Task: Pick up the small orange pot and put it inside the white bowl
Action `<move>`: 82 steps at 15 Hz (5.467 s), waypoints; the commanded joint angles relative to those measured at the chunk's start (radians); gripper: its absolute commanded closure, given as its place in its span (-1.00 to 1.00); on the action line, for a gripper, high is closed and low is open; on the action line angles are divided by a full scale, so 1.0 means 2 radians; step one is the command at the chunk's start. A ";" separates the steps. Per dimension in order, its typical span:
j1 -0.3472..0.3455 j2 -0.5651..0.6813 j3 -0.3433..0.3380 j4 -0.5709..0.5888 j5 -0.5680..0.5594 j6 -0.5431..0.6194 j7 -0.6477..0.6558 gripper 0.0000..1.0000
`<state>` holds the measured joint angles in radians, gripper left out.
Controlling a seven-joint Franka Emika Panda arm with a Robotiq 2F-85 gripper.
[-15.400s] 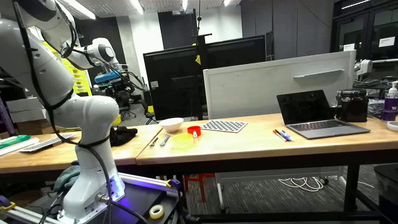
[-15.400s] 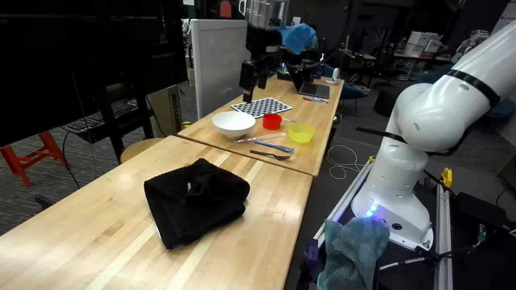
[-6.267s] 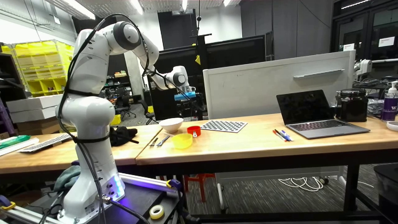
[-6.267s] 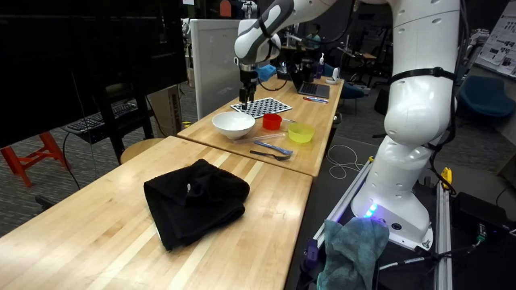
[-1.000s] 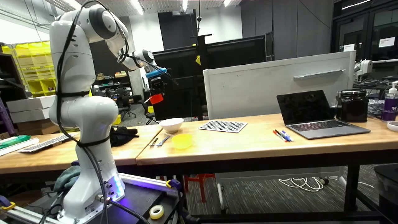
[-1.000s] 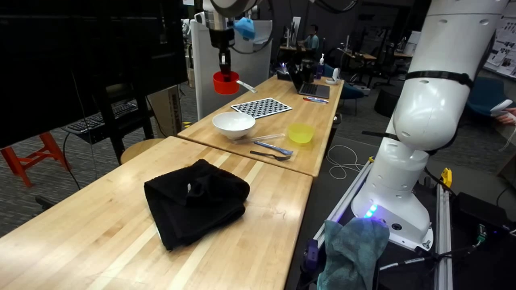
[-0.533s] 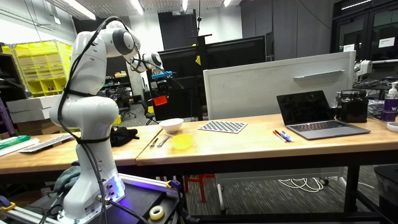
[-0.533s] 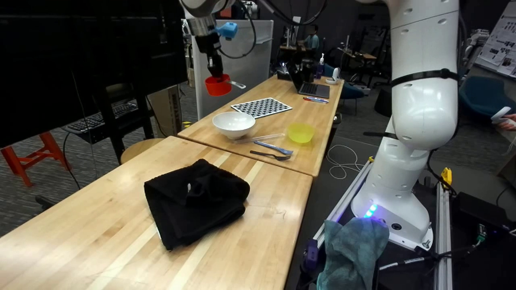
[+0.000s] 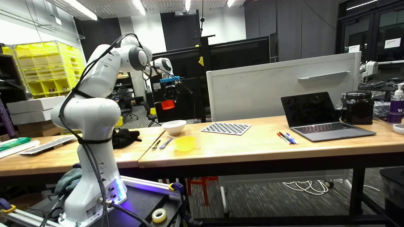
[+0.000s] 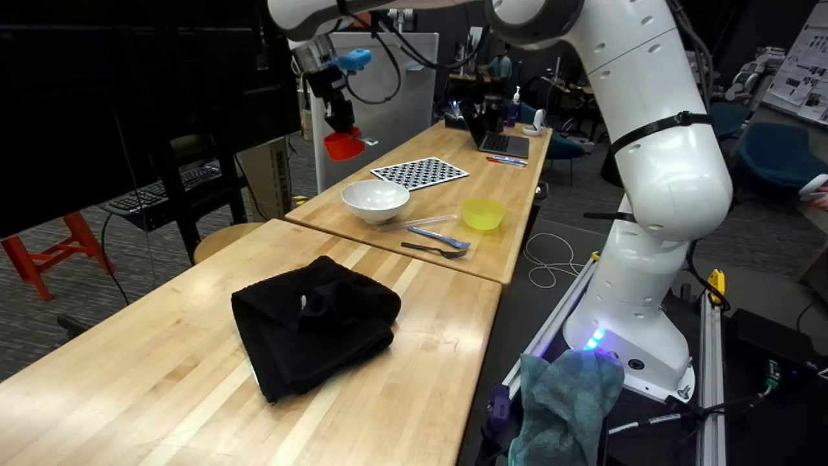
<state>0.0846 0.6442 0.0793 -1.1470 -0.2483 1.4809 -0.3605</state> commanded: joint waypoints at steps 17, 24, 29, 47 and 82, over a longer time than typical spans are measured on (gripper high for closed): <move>-0.031 0.118 -0.012 0.113 0.021 -0.020 0.032 0.98; -0.044 0.141 -0.013 0.127 0.020 -0.005 0.043 0.98; -0.081 0.116 -0.001 0.065 0.020 0.124 -0.018 0.98; -0.182 -0.050 -0.025 -0.276 0.035 0.440 -0.197 0.98; -0.044 -0.341 -0.034 -0.573 -0.110 0.454 -0.126 0.98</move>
<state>-0.0342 -0.0392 -0.0088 -2.3305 -0.4594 2.4631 -0.6207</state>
